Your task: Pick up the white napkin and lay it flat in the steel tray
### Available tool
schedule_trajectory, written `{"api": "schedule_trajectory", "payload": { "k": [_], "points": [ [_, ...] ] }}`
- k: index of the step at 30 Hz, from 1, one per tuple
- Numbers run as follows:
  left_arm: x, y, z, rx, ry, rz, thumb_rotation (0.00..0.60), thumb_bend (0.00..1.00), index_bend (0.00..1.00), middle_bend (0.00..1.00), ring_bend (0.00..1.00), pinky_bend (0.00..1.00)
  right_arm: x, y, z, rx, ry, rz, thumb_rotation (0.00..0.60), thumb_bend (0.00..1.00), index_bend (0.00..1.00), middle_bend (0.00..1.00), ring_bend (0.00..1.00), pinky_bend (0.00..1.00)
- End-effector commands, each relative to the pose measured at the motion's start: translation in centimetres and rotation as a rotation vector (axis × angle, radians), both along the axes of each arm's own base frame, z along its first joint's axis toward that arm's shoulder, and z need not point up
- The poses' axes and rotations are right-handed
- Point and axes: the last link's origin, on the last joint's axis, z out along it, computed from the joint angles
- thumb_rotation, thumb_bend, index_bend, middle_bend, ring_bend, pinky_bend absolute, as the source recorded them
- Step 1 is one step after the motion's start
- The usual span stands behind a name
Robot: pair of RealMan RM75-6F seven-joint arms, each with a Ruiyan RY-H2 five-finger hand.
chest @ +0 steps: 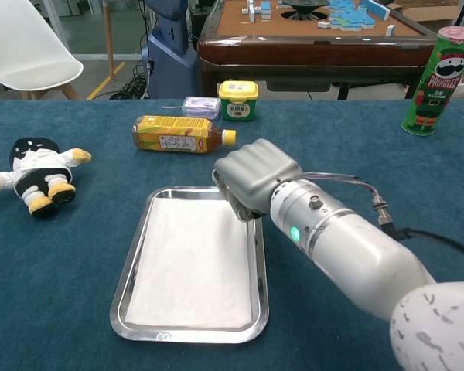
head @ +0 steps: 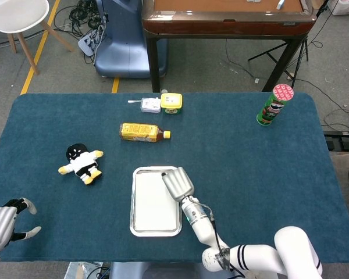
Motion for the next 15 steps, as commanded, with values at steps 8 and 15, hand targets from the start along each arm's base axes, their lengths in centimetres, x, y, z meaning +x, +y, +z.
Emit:
{"api": "schedule_trajectory", "payload": {
  "k": [8,15],
  "points": [
    [-0.2,0.1,-0.3,-0.006,0.006,0.007,0.6,0.07,0.53,0.44,0.37,0.58,-1.1,-0.3,5.5,-0.079,-0.065,0.028,0.6,0.65,0.42,1.0,1.0,1.0],
    [0.1,0.1,-0.8,-0.018,0.012,-0.007,0.6,0.07,0.53,0.44,0.36,0.58,-2.4,0.8,9.8,-0.107,-0.113,0.043,0.6,0.54,0.42,1.0,0.94,1.0]
  ]
}}
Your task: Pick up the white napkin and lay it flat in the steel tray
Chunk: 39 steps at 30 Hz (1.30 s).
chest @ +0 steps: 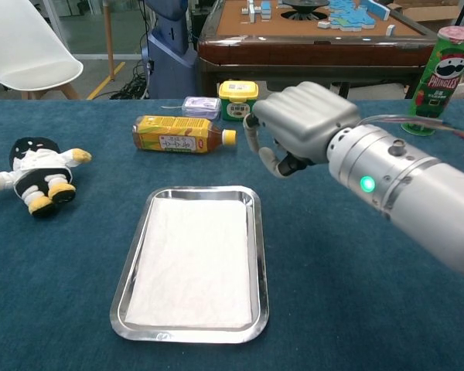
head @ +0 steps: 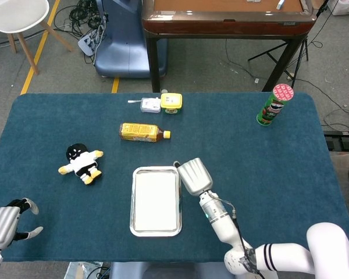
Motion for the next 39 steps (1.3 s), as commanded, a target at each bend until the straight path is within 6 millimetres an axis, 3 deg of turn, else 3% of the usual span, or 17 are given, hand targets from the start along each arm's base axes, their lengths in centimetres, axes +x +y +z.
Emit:
{"api": "schedule_trajectory", "payload": {
  "k": [1,4,7,9,12,21,26,32,39],
  "points": [
    [0.1,0.0,-0.2,-0.006,0.001,-0.004,0.6,0.07,0.53,0.44,0.36,0.58,-1.2,0.9,2.4,-0.012,-0.023,-0.009,0.6,0.53,0.42,1.0,0.93,1.0],
    [0.2,-0.1,-0.3,-0.008,0.003,-0.009,0.6,0.07,0.53,0.44,0.37,0.58,-2.2,1.5,4.0,-0.01,-0.005,-0.031,0.6,0.45,0.42,0.96,0.84,1.0],
    [0.2,-0.1,-0.3,-0.006,0.003,-0.012,0.6,0.07,0.52,0.44,0.36,0.58,-3.5,2.3,5.7,-0.004,0.04,-0.068,0.6,0.34,0.42,0.81,0.73,0.97],
    [0.3,-0.1,-0.3,-0.003,0.002,-0.016,0.6,0.07,0.52,0.44,0.37,0.58,-4.5,2.9,6.9,0.0,0.064,-0.101,0.6,0.28,0.42,0.69,0.65,0.9],
    [0.4,-0.2,-0.2,0.001,0.001,-0.021,0.6,0.07,0.52,0.44,0.36,0.58,-5.9,3.8,8.7,-0.012,0.081,-0.132,0.6,0.21,0.42,0.6,0.55,0.79],
    [0.9,-0.3,-0.4,0.006,-0.001,-0.046,0.6,0.07,0.48,0.44,0.37,0.58,-9.6,7.6,14.0,-0.076,0.016,-0.154,0.6,0.19,0.42,0.57,0.5,0.62],
    [1.2,-0.5,-0.4,0.015,-0.004,-0.066,0.6,0.07,0.46,0.44,0.36,0.58,-12.1,10.3,16.4,-0.129,-0.086,-0.193,0.6,0.19,0.42,0.57,0.5,0.6],
    [1.7,-0.7,-0.6,0.019,-0.005,-0.094,0.6,0.07,0.45,0.44,0.36,0.58,-15.2,13.0,18.0,-0.16,-0.163,-0.255,0.6,0.18,0.42,0.57,0.5,0.59],
    [2.1,-0.8,-0.7,0.032,-0.012,-0.126,0.6,0.07,0.45,0.44,0.36,0.58,-17.7,14.6,19.0,-0.193,-0.238,-0.31,0.6,0.18,0.43,0.57,0.5,0.59]
  ]
}}
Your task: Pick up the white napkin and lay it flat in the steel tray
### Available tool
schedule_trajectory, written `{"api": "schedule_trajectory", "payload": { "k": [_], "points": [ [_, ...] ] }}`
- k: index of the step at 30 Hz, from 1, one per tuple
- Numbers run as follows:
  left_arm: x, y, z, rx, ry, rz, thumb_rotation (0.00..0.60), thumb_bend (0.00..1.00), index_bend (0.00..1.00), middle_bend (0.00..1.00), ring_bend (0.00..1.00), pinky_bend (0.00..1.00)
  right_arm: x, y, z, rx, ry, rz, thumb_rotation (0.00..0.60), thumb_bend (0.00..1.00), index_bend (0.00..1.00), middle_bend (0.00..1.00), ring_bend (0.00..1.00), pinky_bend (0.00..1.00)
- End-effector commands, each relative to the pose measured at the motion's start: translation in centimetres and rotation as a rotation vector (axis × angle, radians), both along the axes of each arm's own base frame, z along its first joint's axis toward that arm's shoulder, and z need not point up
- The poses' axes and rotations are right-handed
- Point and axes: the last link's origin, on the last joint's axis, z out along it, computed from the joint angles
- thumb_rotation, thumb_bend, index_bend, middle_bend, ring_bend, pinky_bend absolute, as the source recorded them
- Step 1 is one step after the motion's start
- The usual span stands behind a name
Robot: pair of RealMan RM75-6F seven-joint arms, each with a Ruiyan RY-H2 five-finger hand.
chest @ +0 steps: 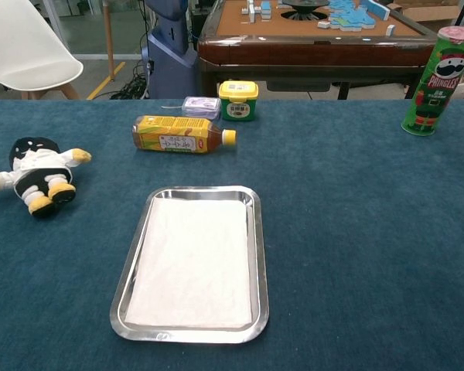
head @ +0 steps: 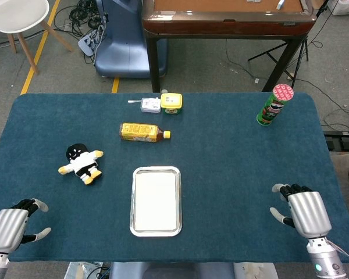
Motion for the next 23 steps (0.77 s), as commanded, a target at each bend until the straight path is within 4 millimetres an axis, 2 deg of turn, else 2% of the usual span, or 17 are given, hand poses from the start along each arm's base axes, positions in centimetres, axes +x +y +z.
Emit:
{"api": "schedule_trajectory", "payload": {
  "k": [1,9,23],
  "points": [
    [0.1,0.0,0.0,0.009,-0.008,-0.013,0.6,0.07,0.45,0.44,0.36,0.58,-1.7,1.1,0.6,-0.022,-0.022,-0.031,0.6,0.18,0.43,0.57,0.5,0.59],
    [0.1,-0.2,0.1,0.014,-0.01,-0.015,0.6,0.07,0.45,0.44,0.36,0.58,-3.2,1.9,1.1,-0.05,-0.072,-0.043,0.6,0.19,0.44,0.57,0.5,0.59],
    [0.0,-0.2,-0.3,-0.009,0.001,-0.004,0.6,0.07,0.45,0.44,0.36,0.58,-3.9,1.3,1.8,-0.051,-0.132,-0.043,0.6,0.18,0.46,0.58,0.5,0.59]
  ]
}}
